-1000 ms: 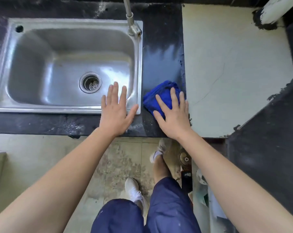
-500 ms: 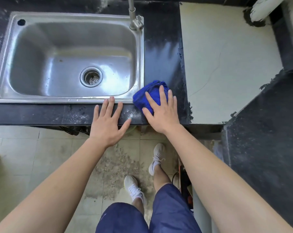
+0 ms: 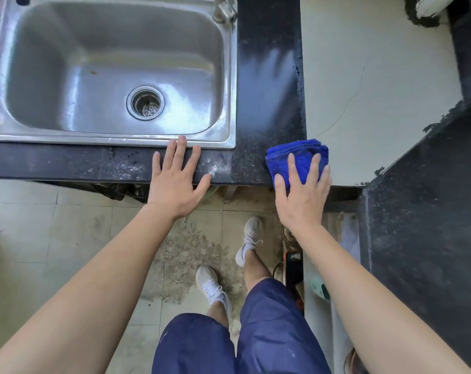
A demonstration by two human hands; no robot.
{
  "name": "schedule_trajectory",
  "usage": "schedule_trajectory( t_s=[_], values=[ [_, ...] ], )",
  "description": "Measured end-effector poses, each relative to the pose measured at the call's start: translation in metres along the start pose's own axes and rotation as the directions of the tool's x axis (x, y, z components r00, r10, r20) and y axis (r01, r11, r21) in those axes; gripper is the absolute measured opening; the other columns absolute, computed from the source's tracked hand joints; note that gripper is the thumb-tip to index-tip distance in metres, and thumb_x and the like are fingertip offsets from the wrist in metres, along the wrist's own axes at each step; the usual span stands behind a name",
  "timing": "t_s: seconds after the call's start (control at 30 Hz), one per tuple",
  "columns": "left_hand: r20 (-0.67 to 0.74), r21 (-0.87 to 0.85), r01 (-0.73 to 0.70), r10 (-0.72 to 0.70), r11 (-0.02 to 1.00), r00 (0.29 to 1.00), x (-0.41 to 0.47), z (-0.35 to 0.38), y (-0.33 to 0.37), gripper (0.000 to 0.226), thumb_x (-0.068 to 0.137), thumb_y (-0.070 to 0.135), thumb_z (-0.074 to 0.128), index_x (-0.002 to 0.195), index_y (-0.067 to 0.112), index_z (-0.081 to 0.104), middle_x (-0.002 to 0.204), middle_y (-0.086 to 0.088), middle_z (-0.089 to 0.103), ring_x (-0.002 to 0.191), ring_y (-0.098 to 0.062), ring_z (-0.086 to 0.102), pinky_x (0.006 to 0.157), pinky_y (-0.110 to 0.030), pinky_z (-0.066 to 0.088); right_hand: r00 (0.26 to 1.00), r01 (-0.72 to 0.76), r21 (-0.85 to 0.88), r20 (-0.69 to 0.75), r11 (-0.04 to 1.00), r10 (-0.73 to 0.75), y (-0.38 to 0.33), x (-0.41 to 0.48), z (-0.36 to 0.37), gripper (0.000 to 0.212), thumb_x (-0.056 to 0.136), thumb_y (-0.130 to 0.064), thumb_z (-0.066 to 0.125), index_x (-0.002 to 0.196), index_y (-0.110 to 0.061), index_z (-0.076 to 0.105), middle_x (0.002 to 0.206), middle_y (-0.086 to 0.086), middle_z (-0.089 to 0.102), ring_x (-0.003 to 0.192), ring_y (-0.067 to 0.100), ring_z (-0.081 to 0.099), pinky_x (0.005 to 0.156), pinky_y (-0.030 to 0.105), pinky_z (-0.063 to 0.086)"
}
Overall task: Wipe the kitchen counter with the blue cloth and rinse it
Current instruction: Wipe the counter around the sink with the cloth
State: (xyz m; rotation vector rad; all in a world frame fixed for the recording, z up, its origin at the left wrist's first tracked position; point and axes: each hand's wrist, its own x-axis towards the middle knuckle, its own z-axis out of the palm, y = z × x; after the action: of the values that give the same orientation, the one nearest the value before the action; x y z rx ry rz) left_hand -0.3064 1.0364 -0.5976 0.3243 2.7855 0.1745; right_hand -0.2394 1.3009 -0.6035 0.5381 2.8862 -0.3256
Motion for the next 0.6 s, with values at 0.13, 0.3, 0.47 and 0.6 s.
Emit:
schedule_trajectory(
  t_s=[0.13, 0.3, 0.47, 0.6],
  values=[
    [-0.093, -0.095, -0.008, 0.0, 0.995, 0.996, -0.011, -0.002, -0.006, 0.067, 0.099, 0.054, 0.024, 0.158, 0.022, 0.019, 0.167, -0.006, 0.004, 0.153, -0.021, -0.002, 0.123, -0.05, -0.001, 0.97, 0.24, -0.014, -0.036, 0.971, -0.24, -0.049, -0.012, 0.015, 0.058, 0.1, -0.055, 0.035, 0.154, -0.034, 0.034, 0.165, 0.019, 0.012, 0.147, 0.05, 0.01, 0.12, 0.06, 0.008],
    [-0.202, -0.078, 0.06, -0.075, 0.995, 0.977, -0.062, 0.023, -0.048, 0.066, 0.096, 0.042, 0.034, 0.153, 0.009, 0.031, 0.163, -0.018, 0.014, 0.151, -0.034, 0.013, 0.121, -0.054, 0.014, 0.854, 0.52, 0.004, -0.041, 0.854, -0.519, -0.145, -0.024, 0.045, 0.057, 0.098, -0.053, 0.044, 0.15, -0.032, 0.042, 0.162, 0.02, 0.024, 0.145, 0.051, 0.018, 0.121, 0.059, 0.01],
    [-0.188, -0.032, 0.147, -0.151, 0.989, 0.971, -0.079, 0.029, -0.092, 0.069, 0.095, 0.041, 0.035, 0.153, 0.005, 0.029, 0.163, -0.021, 0.013, 0.15, -0.037, 0.013, 0.12, -0.054, 0.014, 0.77, 0.637, -0.083, 0.025, 0.766, -0.638, -0.14, -0.01, 0.042, 0.061, 0.096, -0.059, 0.045, 0.152, -0.036, 0.038, 0.163, 0.014, 0.025, 0.146, 0.044, 0.023, 0.122, 0.055, 0.01],
    [-0.155, -0.058, 0.178, -0.186, 0.982, 0.97, -0.076, 0.029, -0.107, 0.069, 0.094, 0.043, 0.031, 0.155, 0.011, 0.026, 0.163, -0.018, 0.014, 0.151, -0.035, 0.012, 0.12, -0.055, 0.013, 0.79, 0.607, -0.133, -0.013, 0.784, -0.613, -0.088, -0.005, 0.029, 0.06, 0.095, -0.056, 0.051, 0.15, -0.035, 0.042, 0.161, 0.013, 0.029, 0.144, 0.043, 0.028, 0.12, 0.056, 0.018]
  ],
)
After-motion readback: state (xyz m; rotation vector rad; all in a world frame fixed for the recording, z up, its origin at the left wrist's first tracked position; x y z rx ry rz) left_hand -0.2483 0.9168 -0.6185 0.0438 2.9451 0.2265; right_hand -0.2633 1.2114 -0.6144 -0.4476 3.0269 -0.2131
